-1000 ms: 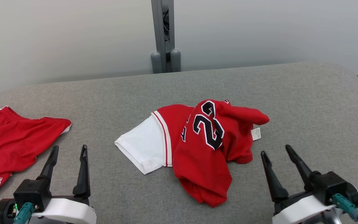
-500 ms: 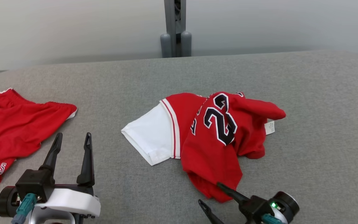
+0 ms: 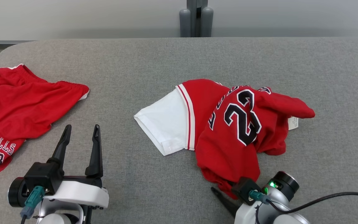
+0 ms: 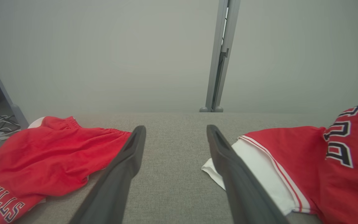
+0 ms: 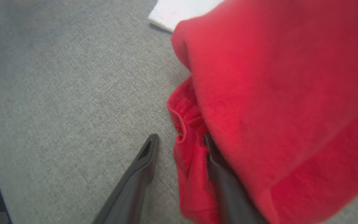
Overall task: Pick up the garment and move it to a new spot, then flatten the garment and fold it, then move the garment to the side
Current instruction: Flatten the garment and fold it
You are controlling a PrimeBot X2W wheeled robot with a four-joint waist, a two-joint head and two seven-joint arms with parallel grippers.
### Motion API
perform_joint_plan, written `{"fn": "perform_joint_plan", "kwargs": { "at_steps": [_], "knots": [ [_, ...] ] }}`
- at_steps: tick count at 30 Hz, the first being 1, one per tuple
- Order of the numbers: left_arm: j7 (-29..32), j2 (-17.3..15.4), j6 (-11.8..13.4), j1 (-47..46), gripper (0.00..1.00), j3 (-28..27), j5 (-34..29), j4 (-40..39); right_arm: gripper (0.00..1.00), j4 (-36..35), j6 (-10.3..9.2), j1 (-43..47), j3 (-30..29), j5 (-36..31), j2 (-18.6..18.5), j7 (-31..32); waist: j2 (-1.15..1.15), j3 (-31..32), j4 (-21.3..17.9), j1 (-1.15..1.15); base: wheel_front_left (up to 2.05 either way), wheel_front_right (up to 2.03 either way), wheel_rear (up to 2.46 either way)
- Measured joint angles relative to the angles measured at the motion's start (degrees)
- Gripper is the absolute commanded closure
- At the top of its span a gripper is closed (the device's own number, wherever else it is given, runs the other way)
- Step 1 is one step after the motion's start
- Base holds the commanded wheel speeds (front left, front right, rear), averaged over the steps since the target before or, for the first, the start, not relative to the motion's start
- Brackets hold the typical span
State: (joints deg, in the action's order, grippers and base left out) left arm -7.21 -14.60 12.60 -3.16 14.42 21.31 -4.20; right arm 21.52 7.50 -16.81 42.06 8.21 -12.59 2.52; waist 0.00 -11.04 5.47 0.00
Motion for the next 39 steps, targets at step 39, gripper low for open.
{"fn": "perform_joint_plan", "kwargs": {
  "at_steps": [39],
  "knots": [
    [0.12,-2.11,0.08,-2.06,0.00,0.55,0.49,0.87,0.96,-8.69,-0.05,7.33,-45.14,18.93,-1.56,-6.45,0.00,-1.15,-5.44,0.00,0.00,0.00,0.00]
  ]
}}
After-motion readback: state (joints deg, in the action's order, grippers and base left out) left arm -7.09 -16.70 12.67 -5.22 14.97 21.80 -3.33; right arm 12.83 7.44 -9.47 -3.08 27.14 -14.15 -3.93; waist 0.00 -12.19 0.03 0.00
